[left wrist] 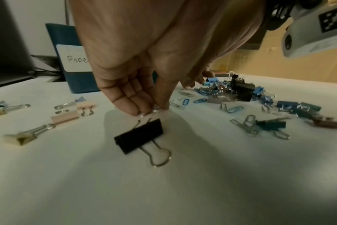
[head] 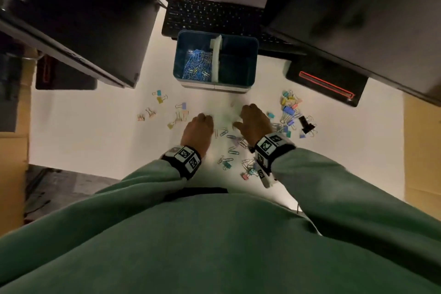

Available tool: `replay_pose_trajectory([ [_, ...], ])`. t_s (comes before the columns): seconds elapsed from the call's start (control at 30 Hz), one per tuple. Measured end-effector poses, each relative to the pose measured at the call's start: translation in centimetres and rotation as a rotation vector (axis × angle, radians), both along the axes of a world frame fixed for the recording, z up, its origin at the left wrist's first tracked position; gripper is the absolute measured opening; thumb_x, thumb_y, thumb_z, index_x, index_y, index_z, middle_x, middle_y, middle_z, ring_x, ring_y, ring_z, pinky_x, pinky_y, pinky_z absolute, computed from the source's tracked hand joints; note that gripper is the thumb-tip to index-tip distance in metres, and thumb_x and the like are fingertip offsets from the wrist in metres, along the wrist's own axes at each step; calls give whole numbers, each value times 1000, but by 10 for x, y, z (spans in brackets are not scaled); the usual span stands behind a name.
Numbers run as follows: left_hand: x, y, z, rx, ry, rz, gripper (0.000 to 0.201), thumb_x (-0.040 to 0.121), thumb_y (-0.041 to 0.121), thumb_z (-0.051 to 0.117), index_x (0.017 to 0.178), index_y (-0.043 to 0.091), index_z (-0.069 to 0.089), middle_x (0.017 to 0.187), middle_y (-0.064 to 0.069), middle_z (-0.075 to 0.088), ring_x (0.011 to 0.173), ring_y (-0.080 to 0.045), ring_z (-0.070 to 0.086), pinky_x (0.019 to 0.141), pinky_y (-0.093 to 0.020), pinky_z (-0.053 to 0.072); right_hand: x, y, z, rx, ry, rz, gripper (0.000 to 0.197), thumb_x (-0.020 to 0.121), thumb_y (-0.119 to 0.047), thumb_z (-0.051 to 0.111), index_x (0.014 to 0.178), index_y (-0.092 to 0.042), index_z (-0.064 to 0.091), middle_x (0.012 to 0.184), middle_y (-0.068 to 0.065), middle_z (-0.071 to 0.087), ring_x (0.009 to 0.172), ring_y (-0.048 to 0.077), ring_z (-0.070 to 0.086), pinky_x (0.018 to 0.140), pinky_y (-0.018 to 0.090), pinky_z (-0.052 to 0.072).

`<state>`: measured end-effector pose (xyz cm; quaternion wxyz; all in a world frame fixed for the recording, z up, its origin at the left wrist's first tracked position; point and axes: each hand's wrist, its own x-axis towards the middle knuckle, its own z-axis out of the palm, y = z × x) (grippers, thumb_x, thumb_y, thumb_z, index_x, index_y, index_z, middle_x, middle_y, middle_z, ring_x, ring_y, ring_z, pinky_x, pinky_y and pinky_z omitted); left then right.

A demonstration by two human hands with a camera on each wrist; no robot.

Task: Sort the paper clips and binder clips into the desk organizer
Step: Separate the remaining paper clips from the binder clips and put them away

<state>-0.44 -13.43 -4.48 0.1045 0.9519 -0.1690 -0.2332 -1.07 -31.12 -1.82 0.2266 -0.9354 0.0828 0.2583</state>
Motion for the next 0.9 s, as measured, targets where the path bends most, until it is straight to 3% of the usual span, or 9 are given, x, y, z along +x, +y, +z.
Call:
replay_pose_trajectory([
  [0.17,4,1,7,-72,36,-23,18,92,2,46,109,1,52,107,-16,56,92,-31,59,78,-35,50,5,10,-10,-54,-14,89,21,94,-11,53,112,-2,56,115,16,56,104,34,60,84,39,48],
  [0.3,-3,-2,9,-210,120,56,16,93,8,50,108,4,49,98,-15,62,85,-32,61,68,-29,40,5,5,-12,-19,-29,73,21,96,-15,49,110,-2,56,111,17,56,100,36,59,81,38,45],
  [0.4,-8,-11,6,-211,133,137,26,91,15,58,111,5,45,97,-17,65,85,-33,63,69,-34,44,-2,13,-8,-5,-42,133,30,93,-20,58,115,-2,51,116,17,53,104,34,56,83,40,46],
  [0.57,-9,-20,3,-157,49,131,13,92,11,52,103,5,52,100,-16,56,88,-35,59,68,-38,44,-15,24,-5,-105,-75,260,23,90,0,52,113,-3,52,116,17,54,104,35,58,80,40,46],
  [0.73,-11,-16,-2,-146,25,86,15,93,6,46,106,2,52,104,-18,53,91,-36,55,70,-42,48,-17,15,-9,-76,-49,303,19,91,-4,54,109,-4,53,110,16,56,98,33,59,84,42,51],
  [0.9,-14,-16,-9,-117,22,20,18,92,3,48,110,1,50,106,-17,54,96,-33,56,76,-38,48,-15,12,-11,-45,-38,250,15,91,-9,55,105,-3,56,106,16,56,95,34,60,78,41,52],
])
